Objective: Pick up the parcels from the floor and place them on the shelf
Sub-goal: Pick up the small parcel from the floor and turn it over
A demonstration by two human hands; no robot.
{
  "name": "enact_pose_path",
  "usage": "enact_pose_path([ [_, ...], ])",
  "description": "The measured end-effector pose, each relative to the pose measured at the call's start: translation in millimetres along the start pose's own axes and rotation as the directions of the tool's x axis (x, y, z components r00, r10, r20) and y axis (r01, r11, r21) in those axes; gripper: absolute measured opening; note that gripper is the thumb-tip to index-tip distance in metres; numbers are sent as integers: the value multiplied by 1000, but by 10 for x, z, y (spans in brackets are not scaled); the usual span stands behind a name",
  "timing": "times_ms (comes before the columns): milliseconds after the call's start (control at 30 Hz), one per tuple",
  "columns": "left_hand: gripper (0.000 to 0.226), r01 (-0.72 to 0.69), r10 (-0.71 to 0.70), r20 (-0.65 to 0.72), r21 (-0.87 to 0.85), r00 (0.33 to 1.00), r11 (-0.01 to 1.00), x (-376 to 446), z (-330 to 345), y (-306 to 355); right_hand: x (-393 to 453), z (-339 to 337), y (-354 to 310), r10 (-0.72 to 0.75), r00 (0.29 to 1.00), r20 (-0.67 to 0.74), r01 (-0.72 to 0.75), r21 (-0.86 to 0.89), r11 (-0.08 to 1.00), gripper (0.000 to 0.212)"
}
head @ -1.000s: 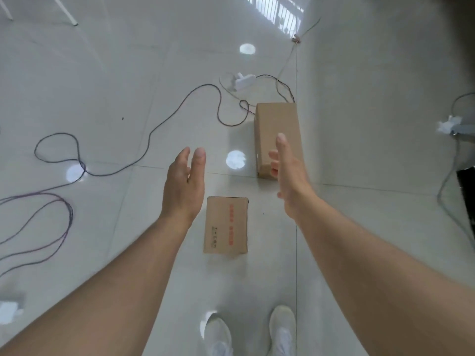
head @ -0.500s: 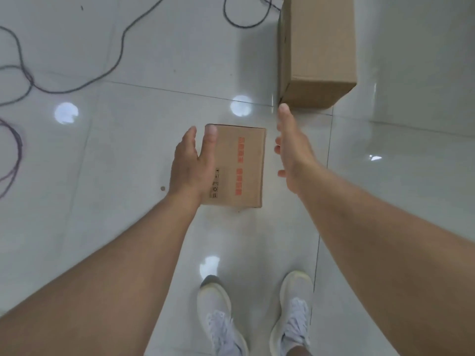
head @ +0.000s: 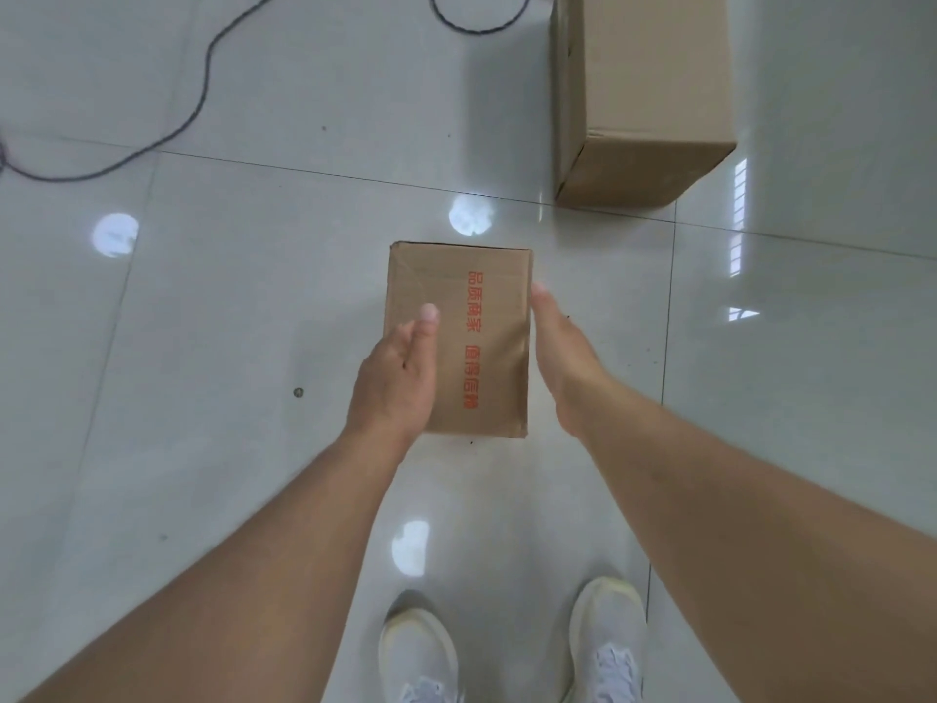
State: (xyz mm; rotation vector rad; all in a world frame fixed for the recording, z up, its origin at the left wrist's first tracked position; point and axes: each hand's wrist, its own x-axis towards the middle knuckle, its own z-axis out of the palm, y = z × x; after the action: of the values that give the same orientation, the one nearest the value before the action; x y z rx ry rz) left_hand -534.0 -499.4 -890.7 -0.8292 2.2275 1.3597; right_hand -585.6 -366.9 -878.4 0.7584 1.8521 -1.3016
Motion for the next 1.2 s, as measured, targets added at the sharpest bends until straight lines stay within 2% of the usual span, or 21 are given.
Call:
enact_pose_path([
  [133,65,32,-32,4,28,999,999,62,-6,-143,70,45,88,21,999,35,-21,11,1000,58],
  [233,65,47,-44,-34,100,998,994,132,-1,-219,121,43,133,6,999,32,-7,8,1000,48],
  [367,86,161,-160,-39,20,986,987,237,26,-260,161,68,158,16,999,33,-16,20,1000,34],
  [433,81,203,-203,-31,-17,979,979,274,28,-257,194,71,173,1,1000,0,-1,2,1000,33],
  [567,76,199,-201,-30,-64,979,978,290,5,-239,202,16,202,-19,995,-102,14,-57,998,27],
  [700,65,206,-208,-4,-118,978,971,238,-30,-235,184,-3,201,-35,989,-142,32,-22,999,16],
  [800,57,169,-163,51,-173,985,970,201,-24,-195,166,43,139,-57,991,-118,63,41,997,33],
  [867,51,136,-120,95,-175,988,975,226,-24,-163,168,78,101,-83,993,-87,86,34,996,35],
  [933,66,152,-134,137,-133,981,979,247,-25,-156,176,117,92,-122,988,-97,123,1,992,29],
  [1000,98,201,-194,114,-48,974,978,256,-23,-165,186,140,99,-158,981,-114,163,36,986,14],
  [1067,126,251,-250,62,-1,966,968,248,-19,-182,171,174,96,-145,988,-47,150,127,980,12],
  [1133,135,279,-279,41,5,959,960,250,-12,-219,175,227,107,-110,994,29,106,119,987,21],
  [1200,131,295,-295,-7,-21,955,955,243,-25,-247,236,291,152,-98,995,-24,99,52,994,31],
])
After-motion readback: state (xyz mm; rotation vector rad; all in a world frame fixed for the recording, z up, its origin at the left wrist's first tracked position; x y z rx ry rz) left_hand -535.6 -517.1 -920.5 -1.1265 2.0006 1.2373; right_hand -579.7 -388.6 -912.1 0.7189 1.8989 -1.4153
